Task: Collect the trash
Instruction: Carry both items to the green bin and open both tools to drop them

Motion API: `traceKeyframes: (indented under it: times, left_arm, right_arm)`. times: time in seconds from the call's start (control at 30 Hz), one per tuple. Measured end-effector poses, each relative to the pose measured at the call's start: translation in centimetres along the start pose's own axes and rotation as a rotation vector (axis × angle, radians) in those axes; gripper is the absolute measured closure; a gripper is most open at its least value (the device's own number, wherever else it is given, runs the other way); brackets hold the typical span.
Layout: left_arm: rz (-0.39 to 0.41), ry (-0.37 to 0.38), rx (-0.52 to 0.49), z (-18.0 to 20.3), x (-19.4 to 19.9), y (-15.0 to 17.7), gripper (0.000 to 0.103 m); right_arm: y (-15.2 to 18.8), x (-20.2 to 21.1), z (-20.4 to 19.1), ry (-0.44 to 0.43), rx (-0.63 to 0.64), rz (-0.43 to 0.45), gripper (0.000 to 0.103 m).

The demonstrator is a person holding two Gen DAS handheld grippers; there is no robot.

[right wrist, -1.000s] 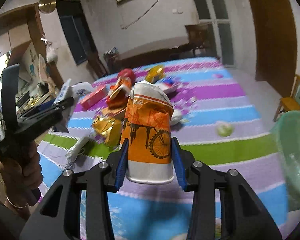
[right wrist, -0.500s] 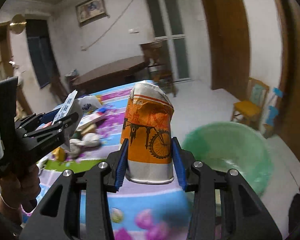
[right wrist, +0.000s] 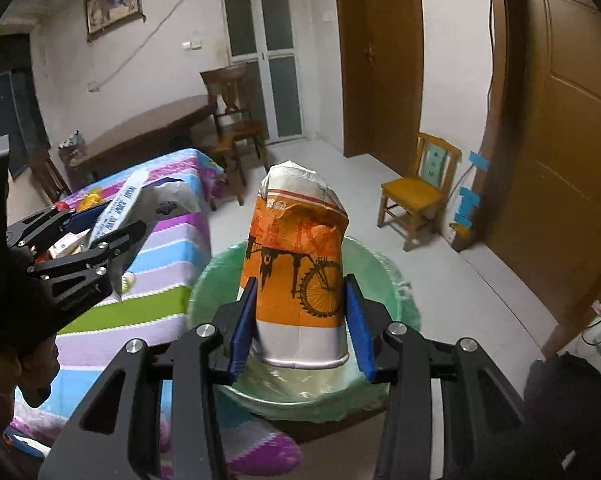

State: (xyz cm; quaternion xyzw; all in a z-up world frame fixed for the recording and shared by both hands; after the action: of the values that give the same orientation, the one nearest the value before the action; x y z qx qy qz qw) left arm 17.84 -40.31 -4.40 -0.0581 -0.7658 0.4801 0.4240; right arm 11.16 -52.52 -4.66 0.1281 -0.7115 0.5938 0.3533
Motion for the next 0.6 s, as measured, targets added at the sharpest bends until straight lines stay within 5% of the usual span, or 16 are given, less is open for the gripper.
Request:
traceKeyframes:
  times: [0.6]
  left_arm:
    - [-0.129,0.217,-0.059,3.4,-8.4,-0.3,0.057]
  right_arm:
    - [0.1,-3.1,3.2,0.015,-0.011,-0.112,0.062]
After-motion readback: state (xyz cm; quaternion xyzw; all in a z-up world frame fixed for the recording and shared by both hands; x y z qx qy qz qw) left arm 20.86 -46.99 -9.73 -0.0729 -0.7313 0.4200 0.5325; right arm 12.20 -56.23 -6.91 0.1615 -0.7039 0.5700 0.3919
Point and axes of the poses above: each gripper's, at about its wrist camera, not at the fingertips, and x roughly against the way its jaws point, z to its right, y to its underside, the point moved 3 cm from there along -x, roughly the way its jaws point, and after that the axes turned 5 degrees about y, right-handed, at the moved point
